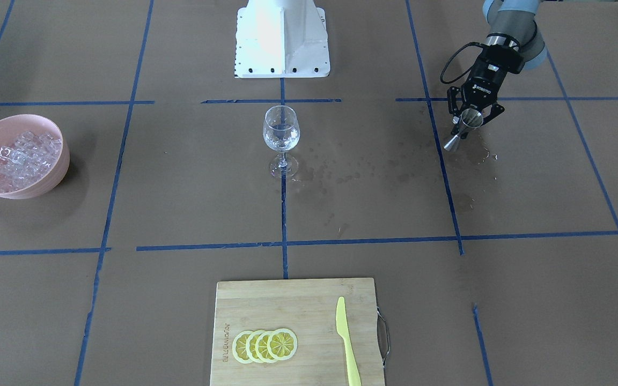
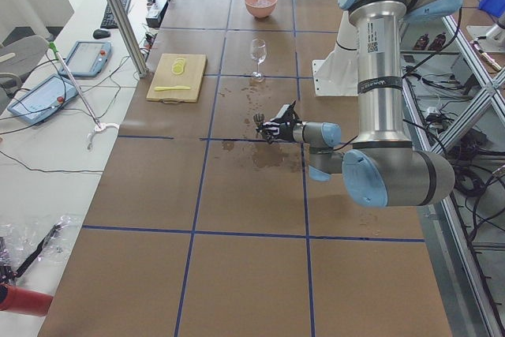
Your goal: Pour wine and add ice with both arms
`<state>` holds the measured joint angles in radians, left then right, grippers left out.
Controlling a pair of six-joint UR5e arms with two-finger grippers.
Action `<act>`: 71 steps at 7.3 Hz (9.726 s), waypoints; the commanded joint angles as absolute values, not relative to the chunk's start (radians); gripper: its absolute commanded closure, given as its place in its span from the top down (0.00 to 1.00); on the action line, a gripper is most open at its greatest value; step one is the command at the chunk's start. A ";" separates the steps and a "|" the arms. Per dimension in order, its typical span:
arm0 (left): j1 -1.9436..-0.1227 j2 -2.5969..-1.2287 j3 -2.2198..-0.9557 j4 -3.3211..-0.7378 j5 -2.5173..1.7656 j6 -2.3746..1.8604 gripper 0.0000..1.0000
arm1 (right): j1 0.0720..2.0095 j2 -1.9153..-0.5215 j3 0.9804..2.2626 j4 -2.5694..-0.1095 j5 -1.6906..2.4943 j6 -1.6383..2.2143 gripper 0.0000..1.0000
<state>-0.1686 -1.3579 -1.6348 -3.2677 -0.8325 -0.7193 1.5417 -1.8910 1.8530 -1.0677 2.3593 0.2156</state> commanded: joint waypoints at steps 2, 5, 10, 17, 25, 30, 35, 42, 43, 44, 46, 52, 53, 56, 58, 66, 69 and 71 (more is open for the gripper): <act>-0.170 -1.409 -1.536 -3.267 -0.822 -0.733 0.00 | 1.542 -1.891 1.855 -1.068 2.359 0.215 1.00; -0.170 -1.437 -1.514 -3.269 -0.810 -0.730 0.00 | 1.542 -1.891 1.856 -1.068 2.359 0.213 1.00; -0.172 -1.434 -1.514 -3.273 -0.810 -0.727 0.23 | 1.543 -1.891 1.859 -1.068 2.359 0.216 1.00; -0.175 -1.434 -1.525 -3.298 -0.775 -0.730 1.00 | 1.542 -1.890 1.859 -1.068 2.359 0.224 1.00; -0.184 -1.427 -1.623 -3.519 -0.604 -0.533 1.00 | 1.542 -1.881 1.859 -1.068 2.359 0.227 1.00; -0.724 -1.456 -1.635 -3.279 -1.244 -0.436 1.00 | 1.542 -1.881 1.855 -1.068 2.359 0.226 1.00; -1.204 -1.640 -1.658 -2.671 -1.782 -0.278 1.00 | 1.542 -1.887 1.853 -1.068 2.359 0.218 1.00; -1.606 -1.706 -1.675 -1.795 -2.034 0.176 1.00 | 1.543 -1.894 1.853 -1.068 2.359 0.215 1.00; -1.606 -1.753 -1.678 -1.594 -2.033 0.081 1.00 | 1.542 -1.896 1.852 -1.068 2.359 0.215 1.00; -1.614 -1.746 -1.683 -1.545 -2.063 0.083 1.00 | 1.542 -1.894 1.852 -1.068 2.359 0.215 1.00; -1.615 -1.596 -1.666 -1.565 -2.309 0.069 1.00 | 1.542 -1.894 1.853 -1.068 2.359 0.213 1.00; -1.638 -1.422 -1.776 -1.715 -2.349 0.037 1.00 | 1.459 -1.868 1.926 -1.085 2.364 0.371 1.00; -1.634 -1.422 -1.744 -1.721 -2.347 0.037 1.00 | 1.406 -1.867 1.954 -1.085 2.356 0.430 1.00; -1.632 -1.425 -1.753 -1.738 -2.349 0.038 1.00 | 1.151 -1.861 2.040 -1.085 2.113 0.612 1.00; -1.632 -1.424 -1.750 -1.755 -2.349 0.038 1.00 | 1.085 -1.844 2.028 -1.065 2.082 0.661 1.00; -1.632 -1.422 -1.746 -1.756 -2.349 0.040 1.00 | 0.824 -1.842 1.965 -1.046 1.858 0.864 0.75; -1.632 -1.424 -1.744 -1.756 -2.349 0.040 1.00 | 0.808 -1.842 1.959 -1.046 1.855 0.862 0.57; -1.632 -1.422 -1.744 -1.758 -2.349 0.040 1.00 | 0.808 -1.848 1.956 -1.048 1.847 0.861 0.35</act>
<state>-1.6322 -1.4229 -1.7444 -1.7575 -2.3485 0.0399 0.8093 -1.8444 1.9583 -1.0471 1.8513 0.8619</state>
